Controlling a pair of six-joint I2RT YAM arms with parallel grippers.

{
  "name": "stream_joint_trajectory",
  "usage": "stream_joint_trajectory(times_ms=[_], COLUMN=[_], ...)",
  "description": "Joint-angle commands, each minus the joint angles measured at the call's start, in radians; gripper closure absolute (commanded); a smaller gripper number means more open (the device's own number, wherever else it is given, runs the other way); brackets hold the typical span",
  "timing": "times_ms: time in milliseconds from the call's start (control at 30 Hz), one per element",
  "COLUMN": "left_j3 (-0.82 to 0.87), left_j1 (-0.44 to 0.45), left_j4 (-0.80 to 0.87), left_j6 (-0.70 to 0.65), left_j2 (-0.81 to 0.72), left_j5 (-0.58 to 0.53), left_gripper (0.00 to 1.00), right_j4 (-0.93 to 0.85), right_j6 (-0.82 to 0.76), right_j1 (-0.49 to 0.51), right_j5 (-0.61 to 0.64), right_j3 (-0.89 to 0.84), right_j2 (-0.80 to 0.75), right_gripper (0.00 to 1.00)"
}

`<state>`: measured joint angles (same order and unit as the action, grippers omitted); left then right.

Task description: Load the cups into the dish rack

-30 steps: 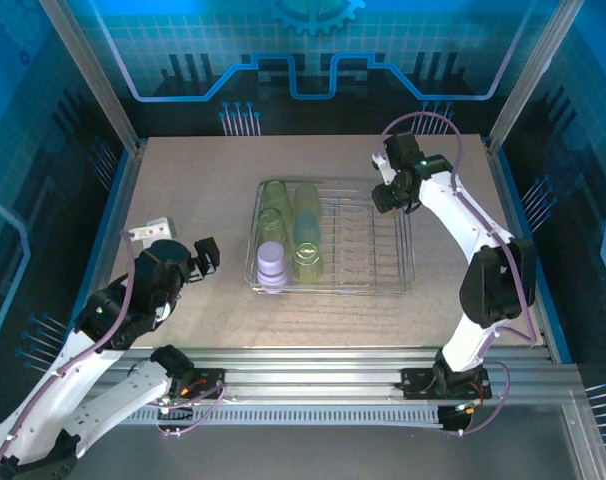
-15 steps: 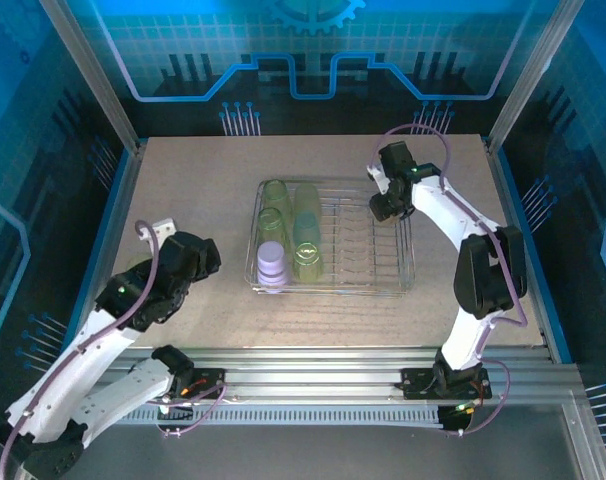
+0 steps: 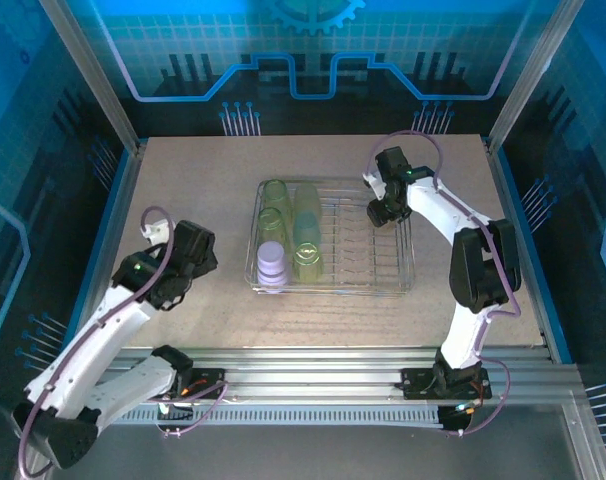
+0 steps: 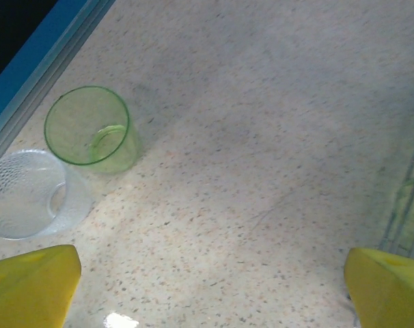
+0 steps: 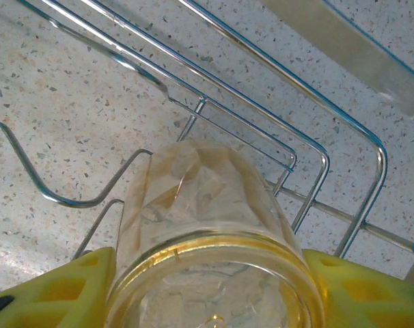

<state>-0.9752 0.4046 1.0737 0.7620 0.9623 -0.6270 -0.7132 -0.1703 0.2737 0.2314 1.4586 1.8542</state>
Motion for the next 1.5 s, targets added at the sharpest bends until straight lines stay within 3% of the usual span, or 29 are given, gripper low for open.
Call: stream_joint_trajectory(times_ms=[0,300,533,700,867,967,1100,1300,1467], left_j3=[-0.022,-0.045,-0.041,-0.039,-0.05,-0.039,-0.027,-0.043,-0.111], left_j1=[-0.033,-0.071,-0.076,-0.103,-0.158,-0.202,-0.257,-0.43,-0.472], left_j4=[0.041,-0.076,-0.012,0.059,0.106,0.11,0.093,-0.001,-0.032], left_j6=[0.022,-0.1,-0.056,0.016,0.006,-0.006,-0.031,-0.168,-0.258], left_j2=[0.03,0.08,0.082,0.103,0.146,0.187,0.233,0.319,0.427], left_j5=[0.059,0.181,0.107,0.037,0.037,0.049,0.029,0.097,0.1], left_gripper=[0.01,0.01,0.01,0.01,0.04,0.04,0.05,0.11,0.18], right_j4=[-0.021,-0.071,-0.024,0.088,0.288,0.378,0.428,0.386,0.393], right_j6=[-0.017,0.03,0.118,0.204,0.222,0.295,0.301,0.304,0.3], right_j1=[-0.013,-0.013,-0.028,-0.028,-0.04,-0.041,-0.041,-0.041,-0.041], right_j5=[-0.004,-0.007,-0.038,-0.091,-0.269,-0.342,-0.418,-0.458,-0.455], right_j3=[0.019,0.052,-0.02,-0.274,-0.683,-0.783,-0.787,-0.744,-0.736], right_j2=[0.018,-0.067,-0.229,-0.493,-0.92,-1.087,-1.096,-0.989,-0.978], right_gripper=[0.4,0.23,0.16,0.2,0.21,0.22,0.22,0.23,0.24])
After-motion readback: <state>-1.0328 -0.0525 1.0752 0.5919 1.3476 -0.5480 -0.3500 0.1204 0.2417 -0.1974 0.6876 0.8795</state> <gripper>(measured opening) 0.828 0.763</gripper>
